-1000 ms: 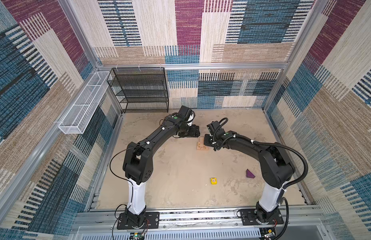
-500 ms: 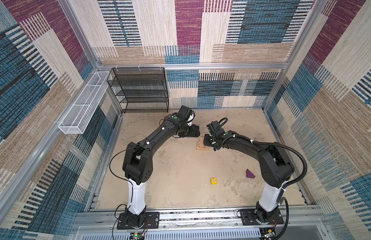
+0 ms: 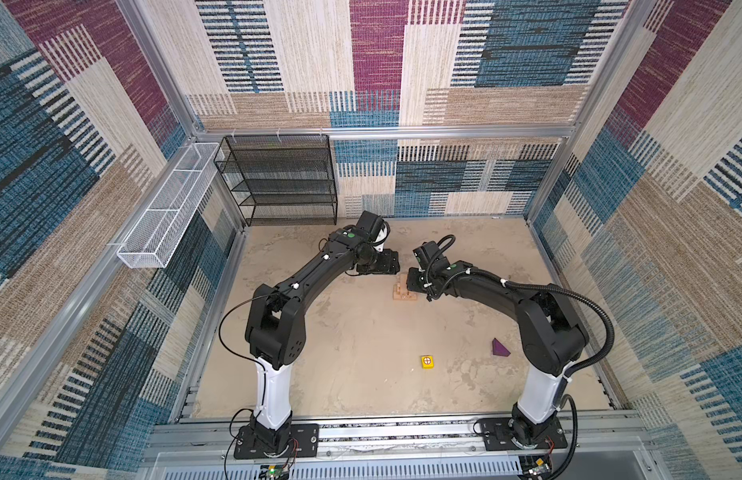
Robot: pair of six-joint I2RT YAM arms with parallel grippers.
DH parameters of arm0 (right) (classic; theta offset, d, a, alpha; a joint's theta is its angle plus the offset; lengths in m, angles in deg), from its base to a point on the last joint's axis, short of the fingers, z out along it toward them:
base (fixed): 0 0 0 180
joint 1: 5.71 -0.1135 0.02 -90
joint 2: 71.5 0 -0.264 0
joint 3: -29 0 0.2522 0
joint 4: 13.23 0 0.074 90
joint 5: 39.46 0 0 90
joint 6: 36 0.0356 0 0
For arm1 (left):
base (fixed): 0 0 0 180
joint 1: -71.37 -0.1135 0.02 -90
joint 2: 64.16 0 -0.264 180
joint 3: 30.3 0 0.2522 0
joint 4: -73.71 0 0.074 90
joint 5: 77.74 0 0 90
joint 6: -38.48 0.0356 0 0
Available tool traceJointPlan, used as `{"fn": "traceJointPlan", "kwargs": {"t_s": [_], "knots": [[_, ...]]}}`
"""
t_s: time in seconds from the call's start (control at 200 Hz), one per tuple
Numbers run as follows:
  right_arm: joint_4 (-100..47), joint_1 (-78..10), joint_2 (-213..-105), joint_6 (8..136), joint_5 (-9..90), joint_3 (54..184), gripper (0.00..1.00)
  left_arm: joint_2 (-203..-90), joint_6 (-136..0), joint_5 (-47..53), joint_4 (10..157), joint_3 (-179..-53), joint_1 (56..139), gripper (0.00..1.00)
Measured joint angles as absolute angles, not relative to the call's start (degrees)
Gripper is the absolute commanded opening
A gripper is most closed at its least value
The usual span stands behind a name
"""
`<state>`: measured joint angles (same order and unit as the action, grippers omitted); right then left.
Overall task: Build the wood block tower
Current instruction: 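Lower the plain bar beside the top bar of the stack with the right gripper, then open the right gripper to release the bar and raise it off the stack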
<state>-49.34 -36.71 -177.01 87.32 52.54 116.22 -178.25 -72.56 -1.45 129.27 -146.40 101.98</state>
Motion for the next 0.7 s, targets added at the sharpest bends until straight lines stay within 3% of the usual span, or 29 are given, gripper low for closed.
{"fn": "traceJointPlan", "kwargs": {"t_s": [0.516,0.701], "knots": [[-49.5,-36.3,-174.3,86.2,52.6,116.1,0.38,-178.2,-72.4,-1.4,129.3,-146.4,102.0,0.76],[-49.3,-33.8,-172.3,84.4,52.6,114.2,0.17,-178.3,-72.4,-1.5,129.3,-146.4,102.0,0.76]]}}
